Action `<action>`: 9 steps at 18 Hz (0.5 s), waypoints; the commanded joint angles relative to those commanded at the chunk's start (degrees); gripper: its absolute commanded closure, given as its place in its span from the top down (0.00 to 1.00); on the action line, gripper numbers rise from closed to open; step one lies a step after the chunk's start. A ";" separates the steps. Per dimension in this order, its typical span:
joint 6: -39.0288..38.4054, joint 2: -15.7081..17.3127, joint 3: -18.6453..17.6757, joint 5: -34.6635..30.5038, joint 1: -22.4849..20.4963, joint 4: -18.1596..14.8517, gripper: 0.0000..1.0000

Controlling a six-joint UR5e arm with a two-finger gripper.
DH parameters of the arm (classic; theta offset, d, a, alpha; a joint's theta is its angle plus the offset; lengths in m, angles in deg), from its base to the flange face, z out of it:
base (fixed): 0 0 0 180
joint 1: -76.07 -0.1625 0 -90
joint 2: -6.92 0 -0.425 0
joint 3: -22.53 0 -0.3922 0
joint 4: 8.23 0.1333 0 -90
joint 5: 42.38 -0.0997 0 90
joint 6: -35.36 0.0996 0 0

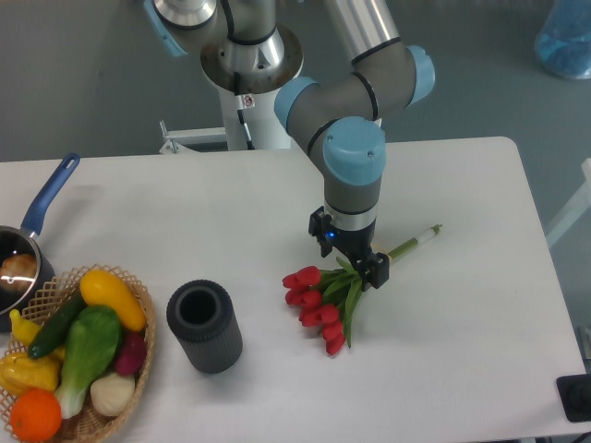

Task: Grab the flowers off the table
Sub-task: 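Lower the gripper onto the tulip stems and close around them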

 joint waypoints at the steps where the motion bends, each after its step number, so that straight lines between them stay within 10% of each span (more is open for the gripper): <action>1: 0.00 0.00 -0.18 0.09 -0.26 0.00 1.00; 9: 0.00 -2.81 0.43 0.70 -2.64 3.16 1.00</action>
